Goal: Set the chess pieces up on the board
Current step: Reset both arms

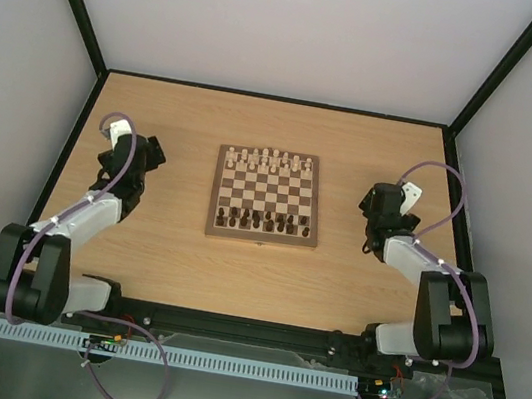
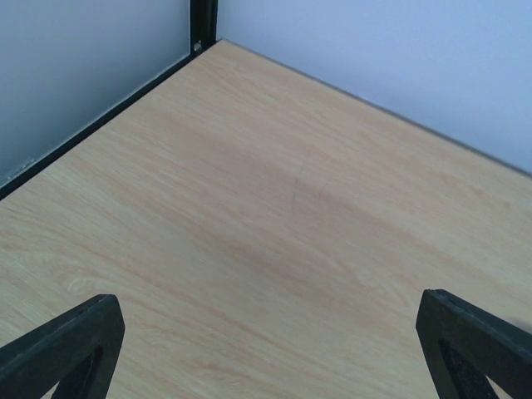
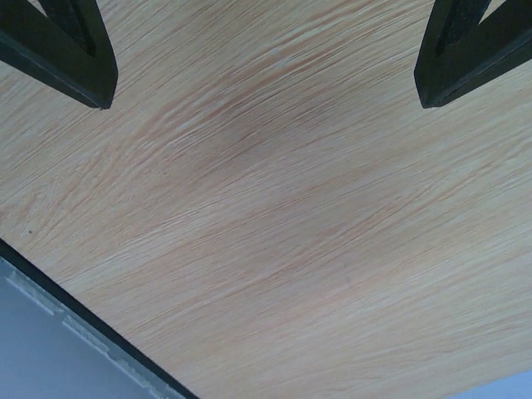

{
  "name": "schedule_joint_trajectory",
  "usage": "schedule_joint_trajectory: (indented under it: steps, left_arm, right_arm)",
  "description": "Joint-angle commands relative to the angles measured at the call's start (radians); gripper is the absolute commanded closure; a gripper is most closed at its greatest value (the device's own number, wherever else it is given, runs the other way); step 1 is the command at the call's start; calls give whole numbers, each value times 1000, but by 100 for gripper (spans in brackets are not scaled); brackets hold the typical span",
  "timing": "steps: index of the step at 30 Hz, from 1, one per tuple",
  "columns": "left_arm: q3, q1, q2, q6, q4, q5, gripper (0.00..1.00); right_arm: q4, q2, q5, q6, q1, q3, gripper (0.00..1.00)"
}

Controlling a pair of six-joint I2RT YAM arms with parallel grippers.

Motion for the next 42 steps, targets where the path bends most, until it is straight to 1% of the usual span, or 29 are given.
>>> schedule_joint_trajectory:
  steps: [1, 3, 4, 7, 9, 11, 17, 19, 22, 24, 25, 27, 28, 30, 33, 36, 37, 38, 39, 42]
  left_arm:
    - [-95, 22, 43, 133, 257, 11, 1]
    - [-119, 32, 78, 158, 345, 33, 1]
    - [-99, 43, 97, 160, 330, 61, 1]
    - [-72, 60, 146, 177, 353, 87, 1]
    - [-76, 76, 166, 196, 392, 95, 0]
    - [-62, 93, 175, 207, 382, 115, 1]
    - [-134, 110, 137, 245, 506, 152, 0]
    - [-150, 124, 129, 240, 527, 160, 0]
    - [-172, 134, 114, 241, 550, 189, 0]
    - [-204, 134, 90, 252, 581, 203, 0]
    - [-218, 134, 76, 255, 587, 199, 0]
    - [-266, 134, 68, 274, 636, 185, 1]
    - [-295, 134, 74, 275, 673, 174, 1]
    - [-332, 134, 109, 279, 751, 182, 0]
    - [-310, 133, 141, 280, 735, 176, 0]
    - [-312, 136, 146, 266, 747, 139, 0]
    - [-328, 138, 156, 261, 785, 122, 0]
    - [-340, 141, 187, 264, 860, 110, 1]
    - [-301, 129, 197, 262, 776, 93, 0]
    - [-273, 107, 228, 301, 768, 101, 1]
  right_arm:
    - [322, 9, 104, -65, -23, -96, 1]
    - [316, 34, 118, -62, -51, -81, 1]
    - [324, 41, 131, -65, -64, -85, 2]
    - [367, 31, 92, -44, -107, -131, 2]
    - [423, 52, 69, -58, -110, -161, 1]
    - [462, 90, 63, -55, -109, -169, 1]
    - [448, 150, 25, -101, -110, -114, 2]
    - [454, 190, 3, -126, -111, -87, 1]
    - [400, 229, -23, -141, -109, -33, 1]
    - [408, 222, -29, -152, -103, -36, 1]
    - [427, 204, -30, -159, -98, -59, 1]
    - [363, 179, -16, -110, -95, -63, 2]
    - [362, 163, -18, -100, -96, -76, 1]
    - [413, 143, -56, -125, -97, -108, 1]
    - [392, 168, -72, -140, -97, -80, 1]
    - [461, 170, -59, -164, -102, -99, 1]
    - [480, 179, -83, -166, -110, -93, 1]
    - [443, 198, -105, -163, -123, -67, 1]
    - [427, 207, -120, -165, -128, -54, 1]
    - [514, 168, -179, -196, -127, -120, 1]
